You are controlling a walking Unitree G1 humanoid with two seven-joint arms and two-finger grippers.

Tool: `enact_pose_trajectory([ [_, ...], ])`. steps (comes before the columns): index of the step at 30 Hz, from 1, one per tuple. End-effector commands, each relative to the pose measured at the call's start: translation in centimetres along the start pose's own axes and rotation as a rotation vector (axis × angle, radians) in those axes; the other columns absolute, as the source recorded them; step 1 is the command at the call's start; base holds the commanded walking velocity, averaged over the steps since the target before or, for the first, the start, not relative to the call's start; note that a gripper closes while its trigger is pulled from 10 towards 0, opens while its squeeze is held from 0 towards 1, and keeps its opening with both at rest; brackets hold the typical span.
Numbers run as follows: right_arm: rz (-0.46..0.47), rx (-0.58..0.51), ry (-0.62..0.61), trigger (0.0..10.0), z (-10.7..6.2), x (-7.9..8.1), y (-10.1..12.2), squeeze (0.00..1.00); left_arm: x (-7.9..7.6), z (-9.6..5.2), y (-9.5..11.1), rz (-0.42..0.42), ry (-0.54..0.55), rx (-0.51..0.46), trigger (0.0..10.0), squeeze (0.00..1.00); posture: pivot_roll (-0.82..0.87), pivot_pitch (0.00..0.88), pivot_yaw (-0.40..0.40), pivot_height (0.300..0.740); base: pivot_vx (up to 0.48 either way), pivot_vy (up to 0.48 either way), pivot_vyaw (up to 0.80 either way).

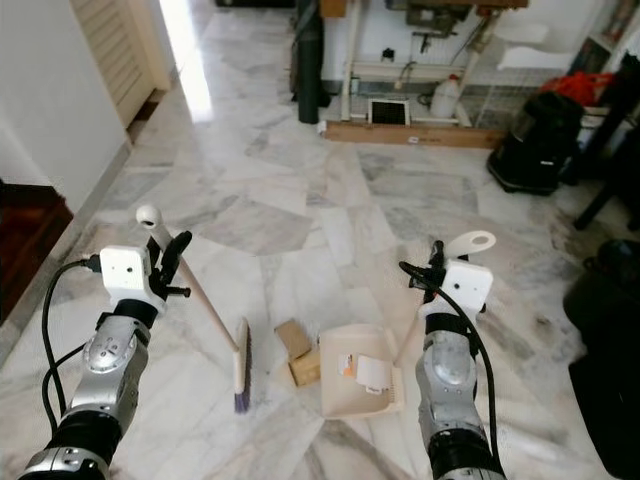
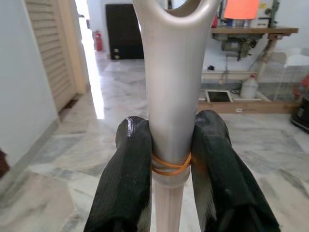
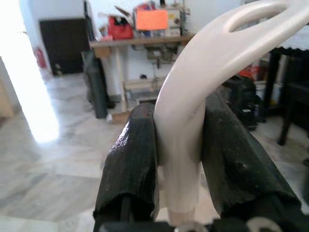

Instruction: Sweep floor

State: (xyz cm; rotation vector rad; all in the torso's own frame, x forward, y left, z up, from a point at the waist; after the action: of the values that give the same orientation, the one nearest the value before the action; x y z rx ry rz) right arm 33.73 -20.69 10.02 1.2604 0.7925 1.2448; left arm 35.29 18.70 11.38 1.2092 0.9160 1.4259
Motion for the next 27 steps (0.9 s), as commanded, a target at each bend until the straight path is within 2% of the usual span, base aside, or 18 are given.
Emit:
enact_pose_trajectory([
  [1, 0.012, -0.055, 0.005, 10.0, 0.3, 0.4, 1.3, 0.0, 0.4, 0.2, 0.8, 0.023, 0.01, -0.042, 10.0, 0.0, -0.02, 0.0, -0.02, 0.74, 0.0, 0.0, 0.77],
  [3, 0.012, -0.061, 0.007, 10.0, 0.3, 0.5, 1.6, 0.0, 0.5, 0.3, 1.0, 0.031, 0.006, -0.047, 10.0, 0.0, -0.03, 0.0, -0.012, 0.74, 0.0, 0.0, 0.78],
  [9, 0.007, -0.073, -0.015, 10.0, 0.0, -0.3, 2.0, 0.0, 0.0, 0.1, 1.4, 0.038, 0.006, -0.059, 10.0, 0.0, -0.01, 0.0, 0.017, 0.74, 0.0, 0.0, 0.77],
  [17, 0.007, -0.058, -0.028, 10.0, -0.2, -0.6, 1.9, 0.0, -0.6, -0.8, 1.3, 0.035, 0.004, -0.059, 10.0, 0.0, 0.01, 0.0, -0.008, 0.74, 0.0, 0.0, 0.77],
  [27, 0.013, -0.037, 0.004, 10.0, -0.5, 0.1, 1.9, 0.0, -0.1, -1.4, 1.0, 0.045, 0.039, -0.041, 10.0, 0.0, 0.0, 0.0, -0.027, 0.74, 0.0, 0.0, 0.77],
])
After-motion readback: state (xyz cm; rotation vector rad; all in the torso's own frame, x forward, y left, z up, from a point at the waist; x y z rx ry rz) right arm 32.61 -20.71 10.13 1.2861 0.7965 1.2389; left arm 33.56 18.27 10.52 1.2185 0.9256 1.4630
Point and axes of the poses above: a point about 5 cm out from each wrist's last joint towards the gripper, its own z axis pointing out of the wrist towards the gripper, its own y axis along the axis of the wrist's last joint, x = y × z, the point moved 3 cm from there along z, pointing out of the wrist towards the gripper, and after that the axes turned 9 degrees about z, right-handed, at the moved point
